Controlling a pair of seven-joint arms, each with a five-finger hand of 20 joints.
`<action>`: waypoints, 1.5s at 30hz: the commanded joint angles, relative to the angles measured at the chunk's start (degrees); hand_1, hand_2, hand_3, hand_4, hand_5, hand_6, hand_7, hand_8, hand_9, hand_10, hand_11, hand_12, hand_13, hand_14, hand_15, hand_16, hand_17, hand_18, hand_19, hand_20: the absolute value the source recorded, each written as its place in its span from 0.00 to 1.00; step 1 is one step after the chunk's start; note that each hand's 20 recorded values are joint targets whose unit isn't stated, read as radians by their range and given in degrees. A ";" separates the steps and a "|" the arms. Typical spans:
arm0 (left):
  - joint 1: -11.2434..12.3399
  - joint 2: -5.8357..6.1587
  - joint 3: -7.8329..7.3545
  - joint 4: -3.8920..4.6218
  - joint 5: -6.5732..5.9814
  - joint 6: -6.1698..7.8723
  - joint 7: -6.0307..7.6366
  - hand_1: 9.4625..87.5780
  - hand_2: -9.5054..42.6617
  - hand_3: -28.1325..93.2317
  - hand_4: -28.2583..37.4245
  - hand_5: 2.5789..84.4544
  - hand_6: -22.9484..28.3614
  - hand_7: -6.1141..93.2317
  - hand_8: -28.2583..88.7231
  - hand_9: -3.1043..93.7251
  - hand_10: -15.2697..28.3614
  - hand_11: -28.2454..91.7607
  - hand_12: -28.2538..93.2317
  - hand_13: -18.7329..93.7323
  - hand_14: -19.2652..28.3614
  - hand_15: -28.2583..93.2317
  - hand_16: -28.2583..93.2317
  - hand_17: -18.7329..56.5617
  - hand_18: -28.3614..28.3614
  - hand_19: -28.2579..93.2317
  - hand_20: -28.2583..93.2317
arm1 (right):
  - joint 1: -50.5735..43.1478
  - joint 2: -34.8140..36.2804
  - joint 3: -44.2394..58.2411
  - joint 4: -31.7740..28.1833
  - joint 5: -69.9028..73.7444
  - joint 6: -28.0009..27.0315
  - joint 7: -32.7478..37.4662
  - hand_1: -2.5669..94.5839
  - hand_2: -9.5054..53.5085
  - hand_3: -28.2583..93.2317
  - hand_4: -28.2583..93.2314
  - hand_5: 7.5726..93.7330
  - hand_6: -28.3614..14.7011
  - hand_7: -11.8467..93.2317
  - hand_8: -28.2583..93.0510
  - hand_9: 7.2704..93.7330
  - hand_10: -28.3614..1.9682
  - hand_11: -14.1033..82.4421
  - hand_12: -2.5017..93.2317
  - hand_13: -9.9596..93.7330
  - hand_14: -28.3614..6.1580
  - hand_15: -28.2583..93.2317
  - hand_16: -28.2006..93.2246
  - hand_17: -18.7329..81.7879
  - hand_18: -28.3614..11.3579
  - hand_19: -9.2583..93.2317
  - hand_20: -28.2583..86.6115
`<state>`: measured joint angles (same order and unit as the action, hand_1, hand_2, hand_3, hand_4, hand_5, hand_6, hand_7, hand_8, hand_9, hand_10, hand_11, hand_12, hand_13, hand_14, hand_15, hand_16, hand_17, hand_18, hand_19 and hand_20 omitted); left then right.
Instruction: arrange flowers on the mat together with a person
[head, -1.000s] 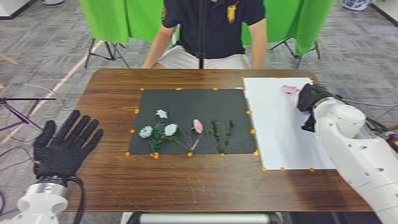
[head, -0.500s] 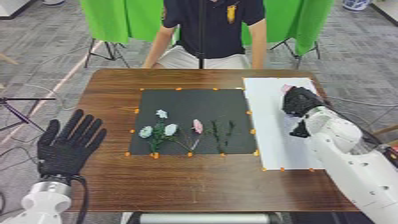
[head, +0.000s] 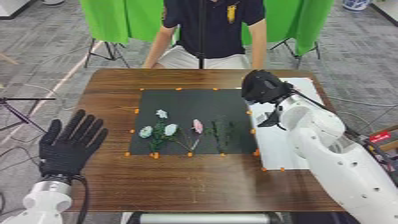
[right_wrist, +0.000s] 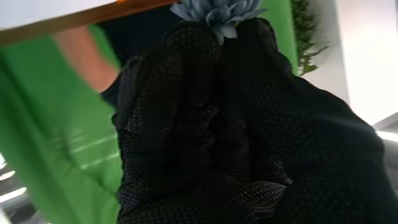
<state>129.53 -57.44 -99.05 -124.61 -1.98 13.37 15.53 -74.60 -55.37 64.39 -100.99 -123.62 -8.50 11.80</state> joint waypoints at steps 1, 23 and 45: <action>-2.55 -0.56 1.93 0.88 0.56 1.78 -1.91 0.20 0.52 0.81 0.00 0.50 0.61 0.20 0.15 0.43 0.71 0.41 0.30 0.43 0.75 0.51 0.18 0.17 0.76 0.52 0.35 | -1.28 -8.51 -2.67 1.69 -4.40 -2.31 -0.38 0.74 0.00 0.80 0.00 0.70 0.67 0.53 0.27 0.82 0.67 0.32 0.52 0.80 0.82 0.57 0.69 0.78 0.86 0.91 0.31; 0.33 -0.64 1.12 0.04 -0.44 1.07 -1.75 0.21 0.53 0.81 0.00 0.51 0.61 0.20 0.15 0.44 0.71 0.42 0.30 0.44 0.75 0.52 0.17 0.17 0.76 0.53 0.35 | -4.90 -8.75 -3.87 1.53 -8.91 -2.47 0.82 0.69 0.00 0.81 0.00 0.62 0.67 0.58 0.25 0.74 0.67 0.35 0.52 0.73 0.78 0.62 0.68 0.70 0.57 0.89 0.49; -1.57 -0.51 1.69 0.94 -0.92 1.32 -2.54 0.21 0.53 0.81 0.00 0.52 0.60 0.20 0.15 0.43 0.71 0.42 0.31 0.43 0.75 0.53 0.17 0.17 0.76 0.54 0.35 | -6.61 -5.18 -4.25 -1.64 -2.43 8.62 9.15 0.46 0.00 0.89 0.01 0.44 0.62 0.29 0.13 0.49 0.59 0.27 0.18 0.63 0.51 0.69 0.47 0.58 0.33 0.87 0.56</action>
<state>128.64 -58.28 -97.14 -124.14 -3.06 14.96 13.82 -80.31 -63.81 61.56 -100.67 -126.32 -13.90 15.24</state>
